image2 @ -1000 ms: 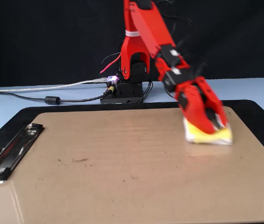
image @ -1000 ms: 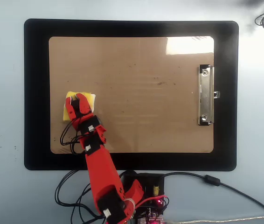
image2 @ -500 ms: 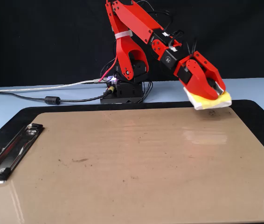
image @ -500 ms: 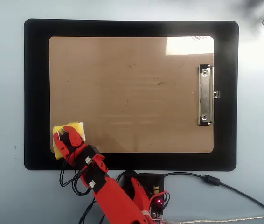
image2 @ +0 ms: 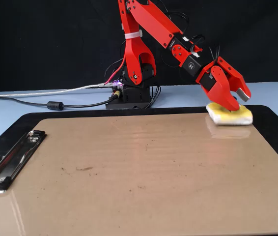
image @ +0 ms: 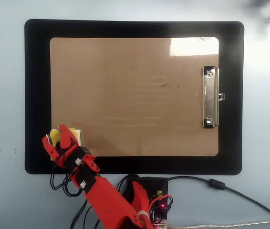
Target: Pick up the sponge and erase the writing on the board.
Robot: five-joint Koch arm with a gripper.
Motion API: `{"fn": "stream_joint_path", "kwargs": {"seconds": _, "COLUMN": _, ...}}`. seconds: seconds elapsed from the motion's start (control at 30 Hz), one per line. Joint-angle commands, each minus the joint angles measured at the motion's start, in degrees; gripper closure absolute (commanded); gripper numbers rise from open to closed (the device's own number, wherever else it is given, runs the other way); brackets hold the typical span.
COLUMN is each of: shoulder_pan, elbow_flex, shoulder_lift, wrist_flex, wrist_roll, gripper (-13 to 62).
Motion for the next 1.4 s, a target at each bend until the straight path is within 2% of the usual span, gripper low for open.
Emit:
{"fn": "stream_joint_path", "kwargs": {"seconds": 0.0, "shoulder_pan": -0.6, "elbow_flex": -4.7, "shoulder_lift": 1.9, "wrist_flex": -2.4, "wrist_roll": 0.1, "gripper": 15.4}}
{"fn": "stream_joint_path", "kwargs": {"seconds": 0.1, "shoulder_pan": 0.8, "elbow_flex": -14.8, "shoulder_lift": 9.3, "wrist_flex": 13.9, "wrist_roll": -0.1, "gripper": 15.5}}
{"fn": "stream_joint_path", "kwargs": {"seconds": 0.17, "shoulder_pan": 5.4, "elbow_flex": -24.9, "shoulder_lift": 16.5, "wrist_flex": 40.3, "wrist_roll": 0.1, "gripper": 15.4}}
{"fn": "stream_joint_path", "kwargs": {"seconds": 0.23, "shoulder_pan": 13.8, "elbow_flex": -34.2, "shoulder_lift": 18.7, "wrist_flex": 65.9, "wrist_roll": 1.6, "gripper": 15.3}}
{"fn": "stream_joint_path", "kwargs": {"seconds": 0.3, "shoulder_pan": 22.5, "elbow_flex": -36.7, "shoulder_lift": 19.3, "wrist_flex": 83.8, "wrist_roll": 5.6, "gripper": 15.4}}
{"fn": "stream_joint_path", "kwargs": {"seconds": 0.37, "shoulder_pan": 30.4, "elbow_flex": -34.7, "shoulder_lift": 22.1, "wrist_flex": 93.3, "wrist_roll": 12.0, "gripper": 15.4}}
{"fn": "stream_joint_path", "kwargs": {"seconds": 0.43, "shoulder_pan": 34.3, "elbow_flex": -29.3, "shoulder_lift": 25.8, "wrist_flex": 97.8, "wrist_roll": 14.0, "gripper": 15.4}}
{"fn": "stream_joint_path", "kwargs": {"seconds": 0.5, "shoulder_pan": 36.5, "elbow_flex": -16.8, "shoulder_lift": 32.6, "wrist_flex": 98.6, "wrist_roll": 13.9, "gripper": 15.4}}
{"fn": "stream_joint_path", "kwargs": {"seconds": 0.6, "shoulder_pan": 40.7, "elbow_flex": -2.2, "shoulder_lift": 33.0, "wrist_flex": 98.2, "wrist_roll": 11.8, "gripper": 15.2}}
{"fn": "stream_joint_path", "kwargs": {"seconds": 0.73, "shoulder_pan": 45.5, "elbow_flex": 9.7, "shoulder_lift": 33.0, "wrist_flex": 93.8, "wrist_roll": 4.6, "gripper": 15.0}}
{"fn": "stream_joint_path", "kwargs": {"seconds": 1.37, "shoulder_pan": 45.6, "elbow_flex": 10.8, "shoulder_lift": 33.0, "wrist_flex": 92.8, "wrist_roll": 4.1, "gripper": 14.9}}
